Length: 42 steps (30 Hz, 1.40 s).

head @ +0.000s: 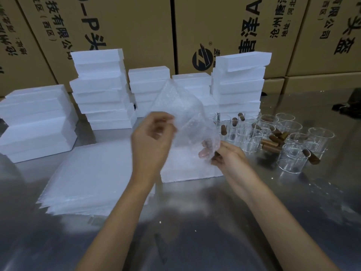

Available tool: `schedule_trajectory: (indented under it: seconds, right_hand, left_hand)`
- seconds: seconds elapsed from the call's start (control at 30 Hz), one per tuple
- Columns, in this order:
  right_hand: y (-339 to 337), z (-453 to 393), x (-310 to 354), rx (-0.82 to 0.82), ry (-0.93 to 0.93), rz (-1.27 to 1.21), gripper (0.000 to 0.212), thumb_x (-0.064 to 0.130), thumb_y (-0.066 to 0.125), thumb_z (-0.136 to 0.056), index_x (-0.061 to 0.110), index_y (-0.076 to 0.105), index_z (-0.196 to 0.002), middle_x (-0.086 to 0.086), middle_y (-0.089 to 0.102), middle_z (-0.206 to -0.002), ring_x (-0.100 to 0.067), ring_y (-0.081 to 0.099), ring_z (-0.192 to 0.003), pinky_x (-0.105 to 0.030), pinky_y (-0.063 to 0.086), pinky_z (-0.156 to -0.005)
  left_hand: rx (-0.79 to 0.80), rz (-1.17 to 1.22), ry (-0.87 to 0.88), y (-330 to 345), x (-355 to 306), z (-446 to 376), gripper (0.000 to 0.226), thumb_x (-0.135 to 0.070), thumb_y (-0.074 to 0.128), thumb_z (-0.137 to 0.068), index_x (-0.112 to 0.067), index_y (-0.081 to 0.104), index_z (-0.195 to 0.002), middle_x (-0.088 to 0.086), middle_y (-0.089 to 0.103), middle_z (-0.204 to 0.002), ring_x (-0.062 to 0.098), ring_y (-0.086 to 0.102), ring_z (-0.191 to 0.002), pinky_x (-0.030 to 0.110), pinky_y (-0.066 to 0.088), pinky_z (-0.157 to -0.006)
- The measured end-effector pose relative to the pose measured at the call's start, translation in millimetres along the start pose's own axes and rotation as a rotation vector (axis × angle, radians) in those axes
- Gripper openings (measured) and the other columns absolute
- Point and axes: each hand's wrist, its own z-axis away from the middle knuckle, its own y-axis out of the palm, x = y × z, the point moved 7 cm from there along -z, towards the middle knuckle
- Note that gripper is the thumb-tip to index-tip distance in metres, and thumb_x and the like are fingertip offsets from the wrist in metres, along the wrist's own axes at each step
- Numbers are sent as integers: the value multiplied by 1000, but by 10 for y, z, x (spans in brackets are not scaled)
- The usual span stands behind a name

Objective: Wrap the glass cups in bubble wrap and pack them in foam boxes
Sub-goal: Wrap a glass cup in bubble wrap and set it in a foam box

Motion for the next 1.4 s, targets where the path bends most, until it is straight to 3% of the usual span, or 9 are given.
schedule_trajectory:
  seconds: [0.1,0.23,0.37,0.63,0.8,1.03,1.17,1.33,1.4]
  right_hand:
    - [24,11,17,67,-19,30,25,12,47,-104,4,70,-100,-5,77,-82,-11,70,-78,-19,53,-72]
    - [110,50,27,146,-30,-8,25,13,48,-104,-5,65,-106,-8,74,-83,-19,69,-80,-22,55,-72]
    - [157,103,55,190,-48,48,35,12,43,-105,18,75,-93,0,77,-81,-8,72,-82,-17,55,-77]
    - [215,150,-29,231,66,51,41,5,32,-106,19,56,-136,-7,69,-127,-26,63,-121,-53,47,-107]
    - [323,239,25,265,24,108,40,6,38,-105,29,61,-127,9,72,-121,-9,66,-115,-34,54,-99]
    - [253,237,137,219,-86,297,17,8,70,-88,16,76,-102,5,76,-86,-8,68,-75,-16,49,-59]
    - [182,226,287,105,-200,242,25,5,68,-91,26,77,-82,4,78,-80,-1,67,-66,-13,48,-58]
    - [-302,136,375,-325,-271,-45,25,0,53,-94,18,71,-94,9,72,-81,-5,64,-73,-21,52,-70]
    - [-266,50,290,-189,-131,-145,26,1,48,-90,14,70,-95,-4,65,-89,-11,63,-73,-31,52,-77]
  left_hand:
    - [-214,-330,109,-330,51,-114,36,-30,69,-91,-25,56,-125,-12,56,-120,11,51,-113,28,45,-94]
    - [93,-101,-271,-303,442,-245,67,-63,67,-79,-37,49,-138,-16,56,-135,0,53,-123,25,44,-103]
    - [349,128,-395,-112,561,-132,56,-63,75,-74,-39,64,-122,-19,69,-121,3,65,-113,23,56,-85]
    - [542,344,-566,229,607,99,57,-52,78,-79,-27,65,-128,-5,67,-129,16,62,-122,37,48,-105]
    - [481,357,-708,391,659,221,124,-56,93,-51,-28,30,-154,-3,49,-150,20,50,-135,49,36,-115]
    - [491,529,-678,474,589,233,79,-18,84,-72,-13,46,-141,9,68,-127,26,65,-117,50,46,-107]
    - [446,582,-696,455,555,206,70,-15,86,-68,9,58,-127,16,69,-122,29,62,-121,44,44,-109]
    - [325,871,-635,360,484,80,29,-8,73,-84,-9,71,-113,12,69,-121,28,64,-117,44,43,-111]
    - [305,979,-631,333,472,58,27,-10,71,-88,-14,73,-115,11,66,-130,26,61,-124,42,45,-109]
